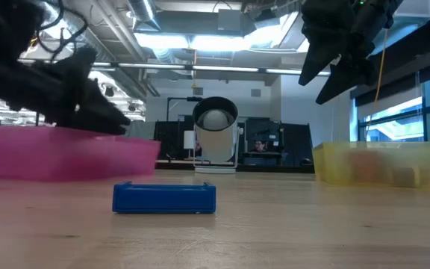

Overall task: Pick & Place Office items
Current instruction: Put the dark blue digital timer into the pink bin

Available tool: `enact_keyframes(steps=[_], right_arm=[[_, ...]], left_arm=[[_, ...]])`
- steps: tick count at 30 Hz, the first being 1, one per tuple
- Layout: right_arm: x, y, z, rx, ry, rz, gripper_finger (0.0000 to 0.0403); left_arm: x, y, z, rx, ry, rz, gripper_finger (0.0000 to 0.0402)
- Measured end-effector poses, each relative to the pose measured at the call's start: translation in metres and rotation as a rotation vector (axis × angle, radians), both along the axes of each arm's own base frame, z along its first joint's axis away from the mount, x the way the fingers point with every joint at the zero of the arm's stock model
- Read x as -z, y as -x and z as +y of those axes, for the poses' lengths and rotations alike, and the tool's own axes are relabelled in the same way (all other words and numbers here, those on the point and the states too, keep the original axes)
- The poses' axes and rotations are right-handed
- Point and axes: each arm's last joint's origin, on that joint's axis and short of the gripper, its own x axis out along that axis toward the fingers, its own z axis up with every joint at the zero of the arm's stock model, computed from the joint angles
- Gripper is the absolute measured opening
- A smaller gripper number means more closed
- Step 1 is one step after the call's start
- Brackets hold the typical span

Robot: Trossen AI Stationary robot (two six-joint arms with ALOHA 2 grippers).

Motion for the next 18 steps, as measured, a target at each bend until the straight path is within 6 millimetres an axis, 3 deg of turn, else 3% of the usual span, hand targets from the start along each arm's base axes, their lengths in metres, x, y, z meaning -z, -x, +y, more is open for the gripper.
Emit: enact_keyframes(steps=[7,13,18], right_arm=[[0.000,0.000,0.000,0.000,0.000,-0.002,0.0318],[0.000,0.000,0.000,0.000,-0.001,-0.003,0.0318],[0.000,0.000,0.000,0.000,-0.002,-0.007,0.0318]], left_arm=[[-0.017,-0.024,-0.017,0.282,0.116,0.007,0.0107],[-0.031,-0.028,-0.015,0.243,-0.253,0.053,0.0101],[-0.045,-0.025,-0.014,0.304,-0.350,0.030,0.0102]])
